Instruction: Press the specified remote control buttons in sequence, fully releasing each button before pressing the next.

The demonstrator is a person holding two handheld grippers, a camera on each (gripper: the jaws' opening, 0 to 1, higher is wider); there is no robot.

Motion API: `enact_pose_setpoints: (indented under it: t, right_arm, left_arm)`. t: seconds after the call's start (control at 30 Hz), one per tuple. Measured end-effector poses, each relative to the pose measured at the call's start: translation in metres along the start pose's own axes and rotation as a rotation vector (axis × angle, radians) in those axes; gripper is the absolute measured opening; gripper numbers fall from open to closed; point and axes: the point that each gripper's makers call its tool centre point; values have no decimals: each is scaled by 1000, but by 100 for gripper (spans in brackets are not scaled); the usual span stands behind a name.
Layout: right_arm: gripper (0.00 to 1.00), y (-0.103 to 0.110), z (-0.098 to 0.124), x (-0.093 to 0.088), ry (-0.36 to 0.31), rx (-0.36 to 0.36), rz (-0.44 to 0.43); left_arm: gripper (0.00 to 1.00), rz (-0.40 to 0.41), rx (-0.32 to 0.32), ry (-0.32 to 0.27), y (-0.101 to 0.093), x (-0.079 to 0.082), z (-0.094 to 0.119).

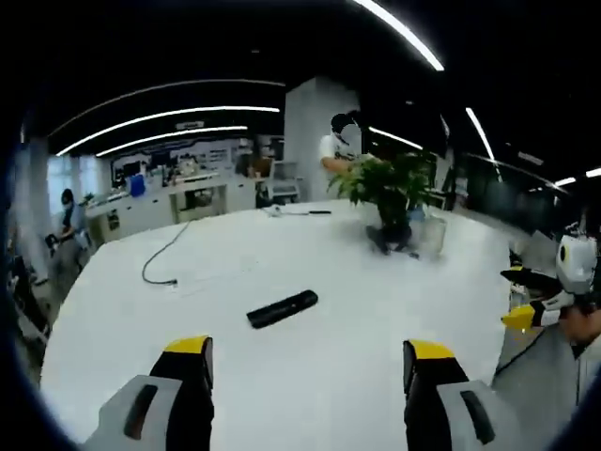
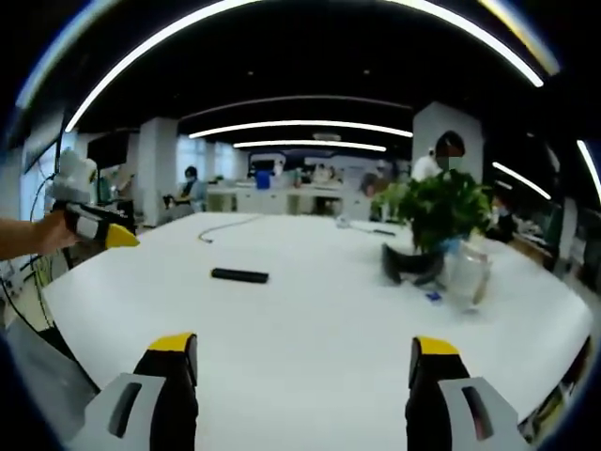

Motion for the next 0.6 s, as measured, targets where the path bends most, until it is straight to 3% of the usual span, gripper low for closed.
enact_pose_setpoints:
  t: [0.03,0.1,0.2,0.3,0.37,0.6]
  right_arm:
    - [92,-1,0,1,-4,-4,2]
    - [92,-1,0,1,-8,-5,1]
    - [92,-2,1,3,-18,-6,1]
    - [92,-4,2,5,-26,-16,4]
    - [92,-6,2,5,-25,-24,3]
    - [92,-14,8,6,-25,-72,61]
  left_arm:
    - [90,55,30,-40,-3,-4,13]
    - [98,89,71,-94,-8,-13,32]
    - [100,62,160,-75,-9,-38,50]
    - [100,76,157,-56,-16,-58,54]
    - [100,58,190,-29,-13,-68,56]
    - [100,24,254,-60,-9,-80,53]
Point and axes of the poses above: the point that each gripper's makers call its tool centre point, and the gripper's own axes: z roughly backward along the fingers, y roughly to its left, x roughly out of its top, and after that the axes turned 4 degrees about z, right-handed
